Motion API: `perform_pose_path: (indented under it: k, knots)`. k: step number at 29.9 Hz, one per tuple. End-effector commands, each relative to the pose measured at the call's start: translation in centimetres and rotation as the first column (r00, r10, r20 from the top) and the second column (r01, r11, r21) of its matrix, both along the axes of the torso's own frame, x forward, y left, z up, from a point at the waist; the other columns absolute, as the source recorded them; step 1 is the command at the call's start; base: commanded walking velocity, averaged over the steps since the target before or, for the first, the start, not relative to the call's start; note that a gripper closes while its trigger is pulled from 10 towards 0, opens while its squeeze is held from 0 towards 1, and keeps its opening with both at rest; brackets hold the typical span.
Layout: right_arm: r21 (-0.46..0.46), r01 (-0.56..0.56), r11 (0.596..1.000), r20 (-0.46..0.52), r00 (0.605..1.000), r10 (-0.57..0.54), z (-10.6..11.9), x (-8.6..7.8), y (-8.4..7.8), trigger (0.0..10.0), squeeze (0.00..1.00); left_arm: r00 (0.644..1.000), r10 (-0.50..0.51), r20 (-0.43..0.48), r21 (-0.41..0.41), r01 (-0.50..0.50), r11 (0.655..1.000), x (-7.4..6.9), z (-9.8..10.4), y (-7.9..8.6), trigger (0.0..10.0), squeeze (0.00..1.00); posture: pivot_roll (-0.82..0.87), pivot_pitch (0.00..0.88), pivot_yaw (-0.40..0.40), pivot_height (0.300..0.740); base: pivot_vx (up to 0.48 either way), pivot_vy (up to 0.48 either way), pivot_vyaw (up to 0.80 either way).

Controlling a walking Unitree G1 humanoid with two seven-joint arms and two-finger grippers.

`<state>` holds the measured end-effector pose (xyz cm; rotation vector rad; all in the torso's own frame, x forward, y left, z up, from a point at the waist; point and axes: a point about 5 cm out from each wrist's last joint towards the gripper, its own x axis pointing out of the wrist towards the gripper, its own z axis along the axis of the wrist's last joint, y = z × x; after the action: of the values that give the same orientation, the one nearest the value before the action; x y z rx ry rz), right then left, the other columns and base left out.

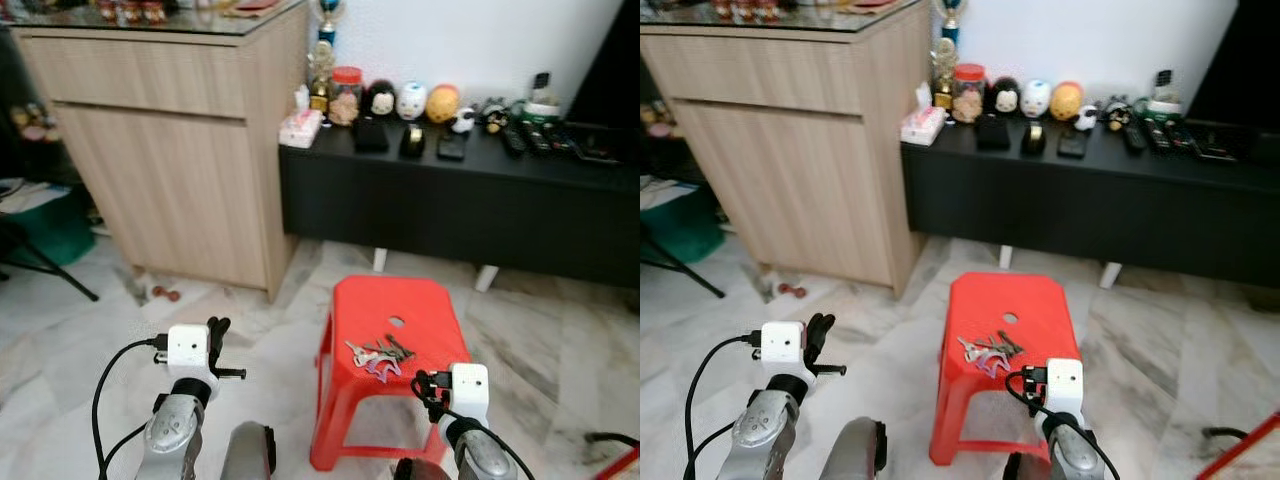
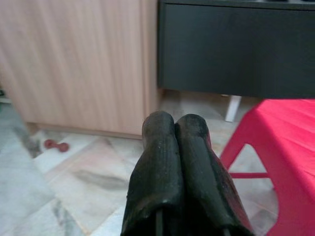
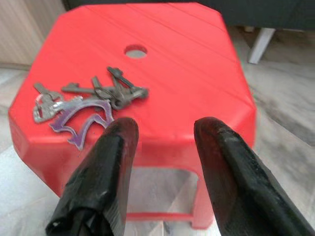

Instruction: Hang keys on a hook

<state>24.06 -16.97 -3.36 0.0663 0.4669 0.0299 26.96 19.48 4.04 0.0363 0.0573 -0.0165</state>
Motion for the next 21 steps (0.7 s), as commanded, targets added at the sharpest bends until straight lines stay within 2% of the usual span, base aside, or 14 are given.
perform_pose_path:
  k: [1,7,14,21]
  knots:
    - [-0.007,-0.019,1.0,0.019,1.0,0.019,0.26,0.21,0.03,10.0,0.0,1.0,-0.015,0.005,0.011,0.015,1.0,0.44,0.32,-0.26,10.0,0.0,0.14,0.016,-0.052,0.613,0.244,0.0,0.0]
    - [-0.001,-0.025,1.0,0.018,1.0,0.025,0.22,0.17,0.19,10.0,0.0,1.0,-0.01,0.005,0.01,0.01,1.0,0.41,0.31,-0.25,10.0,0.0,0.14,0.016,-0.052,0.613,0.241,0.0,0.49]
    - [0.006,-0.045,0.999,0.018,0.999,0.045,0.14,0.03,0.41,10.0,0.0,1.0,-0.011,0.007,0.012,0.011,1.0,0.42,0.31,-0.25,10.0,0.0,0.14,0.016,-0.053,0.613,0.275,0.0,0.0]
    - [0.024,-0.021,1.0,0.013,1.0,0.02,0.05,-0.06,0.39,10.0,0.0,1.0,-0.01,0.003,0.016,0.009,1.0,0.44,0.25,-0.24,10.0,0.0,0.14,0.017,-0.053,0.613,0.243,0.0,0.54]
